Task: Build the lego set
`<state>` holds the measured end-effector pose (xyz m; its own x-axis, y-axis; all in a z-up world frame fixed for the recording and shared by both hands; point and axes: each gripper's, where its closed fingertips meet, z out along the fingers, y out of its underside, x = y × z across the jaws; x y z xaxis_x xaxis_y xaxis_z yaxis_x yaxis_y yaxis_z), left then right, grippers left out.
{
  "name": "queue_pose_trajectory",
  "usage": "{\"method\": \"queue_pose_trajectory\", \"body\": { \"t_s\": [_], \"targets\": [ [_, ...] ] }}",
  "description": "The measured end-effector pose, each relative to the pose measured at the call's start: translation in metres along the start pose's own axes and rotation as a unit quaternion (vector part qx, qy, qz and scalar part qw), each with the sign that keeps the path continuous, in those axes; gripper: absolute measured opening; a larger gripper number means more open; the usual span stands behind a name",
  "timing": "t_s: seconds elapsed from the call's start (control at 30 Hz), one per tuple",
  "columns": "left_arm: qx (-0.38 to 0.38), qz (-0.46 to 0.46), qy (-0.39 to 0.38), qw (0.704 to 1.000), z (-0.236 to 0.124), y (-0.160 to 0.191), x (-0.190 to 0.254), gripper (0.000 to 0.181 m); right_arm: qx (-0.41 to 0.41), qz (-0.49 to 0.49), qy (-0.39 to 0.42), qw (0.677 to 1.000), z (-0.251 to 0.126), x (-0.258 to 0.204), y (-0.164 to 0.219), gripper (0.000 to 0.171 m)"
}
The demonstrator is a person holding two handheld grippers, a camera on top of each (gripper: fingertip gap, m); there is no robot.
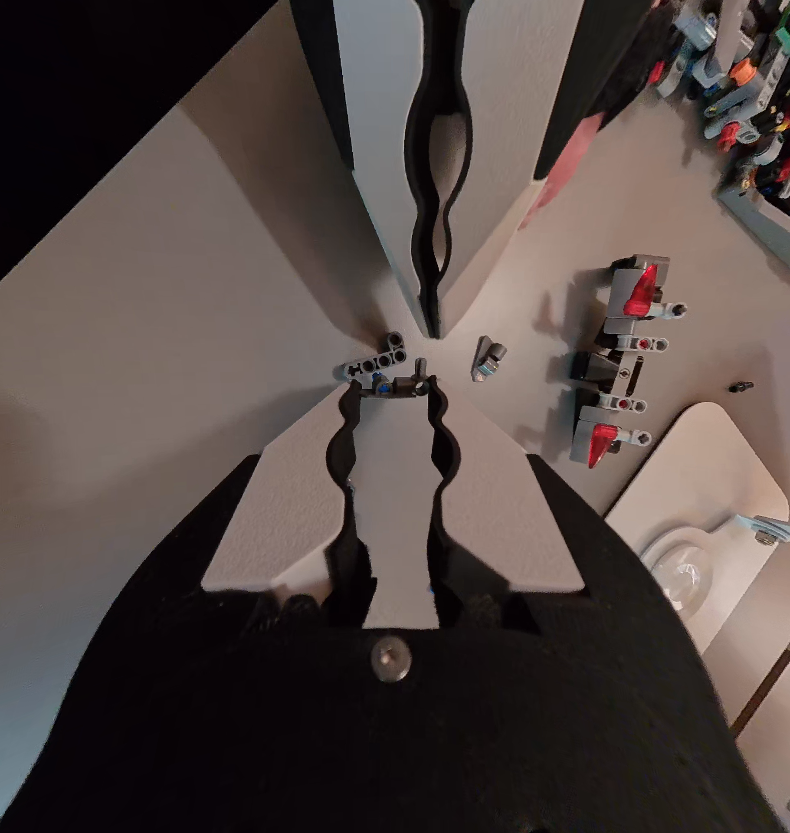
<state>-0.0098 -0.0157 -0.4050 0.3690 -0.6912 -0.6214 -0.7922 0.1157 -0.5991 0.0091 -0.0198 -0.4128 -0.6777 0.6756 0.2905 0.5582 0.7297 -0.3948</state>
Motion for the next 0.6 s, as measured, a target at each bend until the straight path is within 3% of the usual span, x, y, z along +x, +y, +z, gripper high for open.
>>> {"method": "queue_pose_trajectory", "body": {
  "t_s": [0.13, 0.6],
  "targets": [
    [-0.015, -0.014, 0.053, 0.998, -0.004, 0.001, 0.018, 0.000, -0.001, -0.014, -0.005, 1.000, 0.002, -0.003, -0.002, 0.028],
    [-0.039, -0.006, 0.048, 0.998, 0.010, 0.009, 0.023, 0.000, -0.029, -0.047, -0.016, 0.998, 0.009, 0.000, 0.000, 0.028]
  ]
}}
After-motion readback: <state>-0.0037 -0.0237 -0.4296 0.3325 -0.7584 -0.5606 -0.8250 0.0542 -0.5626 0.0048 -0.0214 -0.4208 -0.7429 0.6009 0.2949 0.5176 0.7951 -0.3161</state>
